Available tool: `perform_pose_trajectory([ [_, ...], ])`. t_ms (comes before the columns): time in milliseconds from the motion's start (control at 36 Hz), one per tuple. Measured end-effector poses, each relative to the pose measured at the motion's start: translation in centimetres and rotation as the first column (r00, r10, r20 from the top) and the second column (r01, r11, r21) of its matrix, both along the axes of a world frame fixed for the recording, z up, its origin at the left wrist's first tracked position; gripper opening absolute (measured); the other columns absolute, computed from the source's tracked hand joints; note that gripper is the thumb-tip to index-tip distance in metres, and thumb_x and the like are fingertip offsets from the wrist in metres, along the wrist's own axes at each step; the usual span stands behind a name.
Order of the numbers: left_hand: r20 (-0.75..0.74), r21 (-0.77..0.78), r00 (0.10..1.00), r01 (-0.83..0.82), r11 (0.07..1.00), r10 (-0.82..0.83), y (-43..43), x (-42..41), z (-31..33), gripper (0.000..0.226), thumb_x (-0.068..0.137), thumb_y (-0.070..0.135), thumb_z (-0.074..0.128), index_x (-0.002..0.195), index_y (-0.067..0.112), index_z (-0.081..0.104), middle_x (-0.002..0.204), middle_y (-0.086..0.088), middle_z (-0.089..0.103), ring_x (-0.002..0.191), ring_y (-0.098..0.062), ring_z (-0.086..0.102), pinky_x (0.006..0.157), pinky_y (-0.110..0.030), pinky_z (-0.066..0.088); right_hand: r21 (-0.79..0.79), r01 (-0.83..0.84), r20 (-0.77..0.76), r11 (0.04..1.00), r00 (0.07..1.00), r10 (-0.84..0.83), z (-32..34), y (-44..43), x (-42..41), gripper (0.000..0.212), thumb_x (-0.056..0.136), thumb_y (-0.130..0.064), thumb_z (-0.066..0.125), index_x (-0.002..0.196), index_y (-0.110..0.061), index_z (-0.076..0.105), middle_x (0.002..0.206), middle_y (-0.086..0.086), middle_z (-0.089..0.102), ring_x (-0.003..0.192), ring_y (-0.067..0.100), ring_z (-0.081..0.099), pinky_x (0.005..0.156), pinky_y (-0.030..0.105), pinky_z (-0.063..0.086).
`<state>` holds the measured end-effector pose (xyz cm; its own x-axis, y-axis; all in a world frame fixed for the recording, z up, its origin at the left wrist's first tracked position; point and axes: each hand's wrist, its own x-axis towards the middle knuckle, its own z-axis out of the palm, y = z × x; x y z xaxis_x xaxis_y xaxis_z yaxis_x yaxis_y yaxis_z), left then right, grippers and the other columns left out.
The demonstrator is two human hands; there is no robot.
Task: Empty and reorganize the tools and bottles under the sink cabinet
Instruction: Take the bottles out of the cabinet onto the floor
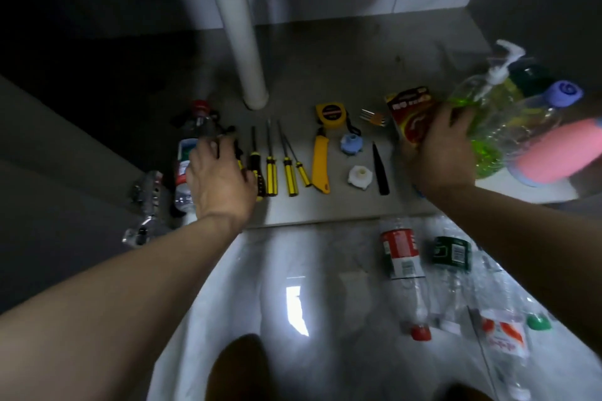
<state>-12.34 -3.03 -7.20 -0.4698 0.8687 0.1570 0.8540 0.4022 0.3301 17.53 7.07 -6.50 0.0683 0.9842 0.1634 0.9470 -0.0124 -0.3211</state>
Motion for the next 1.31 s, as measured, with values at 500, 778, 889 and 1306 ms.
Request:
perform_pose_trajectory([
  [500, 0.328, -0.056, 0.885, -0.331, 0.942, 0.330, 0.9, -2.6, 0.9, 0.083, 0.081, 0.031, 0.077, 0.146, 0.012, 0.029, 0.136, -0.025, 0.044, 0.125, -0.047, 0.048, 0.106, -0.050, 0.044, -0.056, -0.468, -0.167, 0.882, 0.875, 0.454, 0.2, -5.8, -2.3, 0.061, 0.085, -0.047, 0.070, 0.128, -0.019, 0.036, 0.129, 0.008, 0.035, 0.095, 0.034, 0.060, 0.068, 0.037, 0.053],
  [778, 0.369, 0.034, 0.907, 0.207, 0.978, -0.205, 2.8, 7.4, 7.8, 0.082, 0.062, 0.030, 0.085, 0.133, 0.013, 0.046, 0.129, -0.015, 0.045, 0.123, -0.033, 0.047, 0.106, -0.037, 0.043, -0.208, -0.262, -0.169, 0.942, 0.958, 0.229, 3.5, -10.8, 7.7, 0.067, 0.081, -0.045, 0.074, 0.130, -0.021, 0.035, 0.121, 0.005, 0.040, 0.096, 0.037, 0.060, 0.077, 0.044, 0.051],
  [889, 0.430, 0.008, 0.714, 0.608, 0.794, -0.552, 1.8, 12.2, 8.6, 0.078, 0.060, 0.028, 0.083, 0.129, 0.018, 0.047, 0.124, -0.009, 0.045, 0.118, -0.027, 0.048, 0.101, -0.037, 0.045, -0.292, -0.037, -0.120, 0.956, 0.993, 0.001, 2.7, -14.5, 13.9, 0.072, 0.082, -0.044, 0.074, 0.136, -0.016, 0.035, 0.134, 0.010, 0.040, 0.112, 0.040, 0.057, 0.086, 0.048, 0.049],
  [1306, 0.407, -0.299, 0.271, 0.942, 0.153, -0.872, -1.7, 18.7, 2.0, 0.071, 0.082, 0.032, 0.077, 0.139, 0.039, 0.036, 0.131, 0.006, 0.052, 0.115, -0.017, 0.052, 0.095, -0.039, 0.050, -0.516, 0.352, 0.006, 0.781, 0.913, -0.407, -3.4, -14.6, 20.9, 0.063, 0.086, -0.039, 0.076, 0.130, -0.016, 0.037, 0.141, 0.022, 0.032, 0.108, 0.051, 0.061, 0.098, 0.053, 0.051],
])
